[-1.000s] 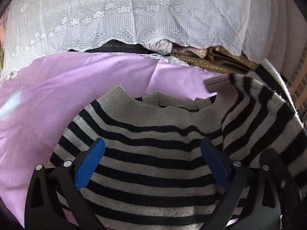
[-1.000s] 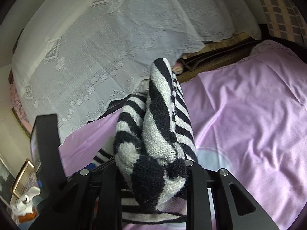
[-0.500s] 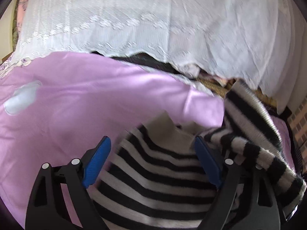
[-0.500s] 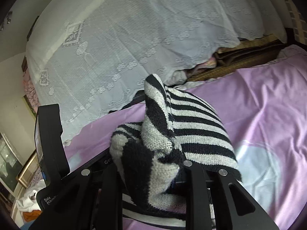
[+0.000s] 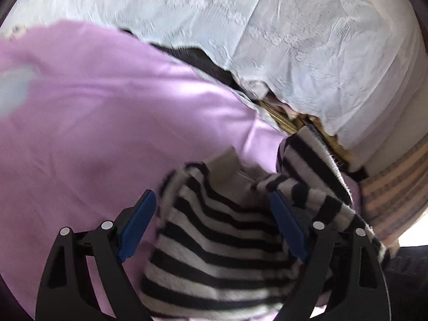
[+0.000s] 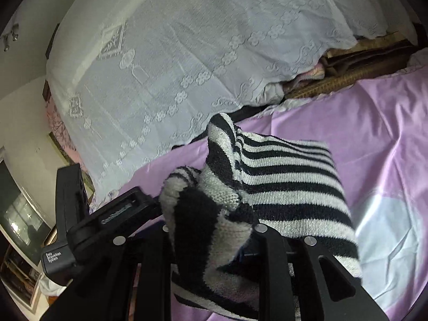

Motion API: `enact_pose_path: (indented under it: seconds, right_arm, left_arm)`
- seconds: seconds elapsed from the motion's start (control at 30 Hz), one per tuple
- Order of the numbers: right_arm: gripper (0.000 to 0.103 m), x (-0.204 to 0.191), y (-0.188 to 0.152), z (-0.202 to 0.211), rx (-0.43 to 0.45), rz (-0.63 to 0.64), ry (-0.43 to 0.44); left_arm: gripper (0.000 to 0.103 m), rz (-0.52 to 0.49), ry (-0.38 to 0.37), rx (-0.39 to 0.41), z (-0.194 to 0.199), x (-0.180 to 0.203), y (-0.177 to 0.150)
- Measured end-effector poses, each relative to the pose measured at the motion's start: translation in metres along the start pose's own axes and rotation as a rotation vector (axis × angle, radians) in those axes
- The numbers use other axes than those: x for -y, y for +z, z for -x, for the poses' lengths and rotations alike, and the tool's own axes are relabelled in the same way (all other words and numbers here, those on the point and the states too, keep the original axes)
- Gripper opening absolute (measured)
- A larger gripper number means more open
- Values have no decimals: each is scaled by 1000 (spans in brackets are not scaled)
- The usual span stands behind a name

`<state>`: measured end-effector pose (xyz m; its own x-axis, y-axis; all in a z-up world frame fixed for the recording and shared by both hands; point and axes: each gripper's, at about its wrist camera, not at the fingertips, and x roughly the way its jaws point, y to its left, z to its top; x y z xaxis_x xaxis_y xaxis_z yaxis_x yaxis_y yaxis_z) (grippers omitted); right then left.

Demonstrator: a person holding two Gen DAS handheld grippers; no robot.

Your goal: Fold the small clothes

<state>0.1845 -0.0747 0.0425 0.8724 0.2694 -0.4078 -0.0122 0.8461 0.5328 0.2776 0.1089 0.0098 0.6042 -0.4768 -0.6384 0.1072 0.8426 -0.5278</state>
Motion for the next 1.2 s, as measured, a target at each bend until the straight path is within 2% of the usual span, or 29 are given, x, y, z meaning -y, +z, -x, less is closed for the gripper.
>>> enact_pose_path:
  seconds: [0.23, 0.4, 0.5, 0.57, 0.63, 0.67, 0.7, 0.8, 0.87, 1.0, 1.1, 1.2]
  right_arm:
    - [23, 7, -4, 10, -11, 7, -1]
    - [23, 11, -6, 16, 9, 19, -30]
    - [23, 10, -7, 18, 31, 28, -54]
    - [23, 9, -8, 19, 46, 47, -69]
    - [23, 6, -9, 17, 49, 57, -70]
    - [23, 5, -11, 14, 39, 65, -67]
    - [23, 2, -13, 9, 26, 74, -65]
    - [23, -11, -24, -15, -23, 112, -58]
    - [24, -24, -37, -41, -106, 174, -67]
    - [24, -41, -60, -70, -205, 272, -94]
    - [24, -46, -68, -75, -230, 315, -104]
    - [24, -51, -74, -79, -244, 359, -119]
  left_arm:
    - [85, 65, -177, -213, -24, 23, -10]
    - [84, 189, -230, -277, -61, 27, -1]
    - [84, 172, -264, -278, -75, 40, 12]
    - [84, 183, -331, -297, -85, 43, 17]
    - [84, 239, -417, -316, -93, 37, 19]
    - [84, 241, -422, -311, -93, 34, 21]
    - [84, 230, -410, -300, -92, 32, 22]
    - [84, 141, -288, -201, -78, 22, 26]
    - [84, 113, -192, -139, -68, 6, 28]
    - [84, 92, -34, -115, -63, -34, 23]
    - [84, 123, -46, -123, -58, -55, 17]
    - [84, 142, -64, -98, -44, -67, 15]
